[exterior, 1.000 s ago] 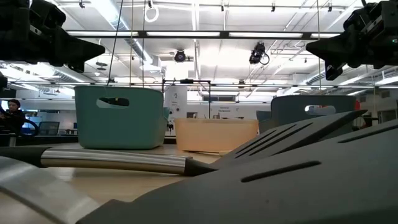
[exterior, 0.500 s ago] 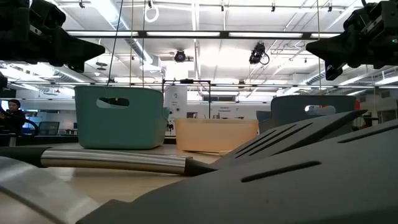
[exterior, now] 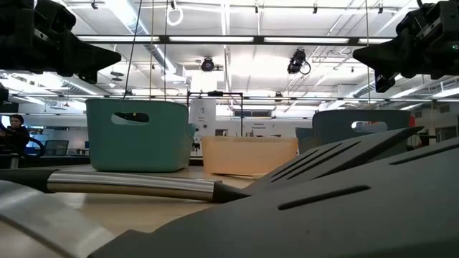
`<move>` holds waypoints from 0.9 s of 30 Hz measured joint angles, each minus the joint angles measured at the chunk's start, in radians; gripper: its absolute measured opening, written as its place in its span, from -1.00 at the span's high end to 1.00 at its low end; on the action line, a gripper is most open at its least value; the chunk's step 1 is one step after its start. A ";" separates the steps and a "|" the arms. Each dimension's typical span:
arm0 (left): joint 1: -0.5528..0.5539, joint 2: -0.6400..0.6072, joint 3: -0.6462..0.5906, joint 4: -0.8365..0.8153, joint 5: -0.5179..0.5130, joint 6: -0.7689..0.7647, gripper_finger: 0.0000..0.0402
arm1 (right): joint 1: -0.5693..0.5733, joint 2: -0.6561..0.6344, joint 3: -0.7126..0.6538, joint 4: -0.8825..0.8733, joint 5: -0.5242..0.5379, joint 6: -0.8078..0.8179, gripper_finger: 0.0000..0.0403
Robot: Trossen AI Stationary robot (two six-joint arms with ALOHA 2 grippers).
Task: Pick & Place Kitchen Items
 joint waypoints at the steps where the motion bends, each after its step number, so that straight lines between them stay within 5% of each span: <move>1: 0.000 0.000 0.000 0.000 0.000 0.000 0.88 | 0.000 0.000 0.000 0.000 0.000 0.000 0.94; 18: 0.000 0.000 0.000 0.003 0.000 -0.006 0.88 | 0.000 0.000 0.000 0.000 0.000 -0.110 0.94; 27: 0.000 0.000 0.000 0.013 0.044 -0.260 0.88 | 0.000 0.000 0.000 0.008 0.000 -0.104 0.94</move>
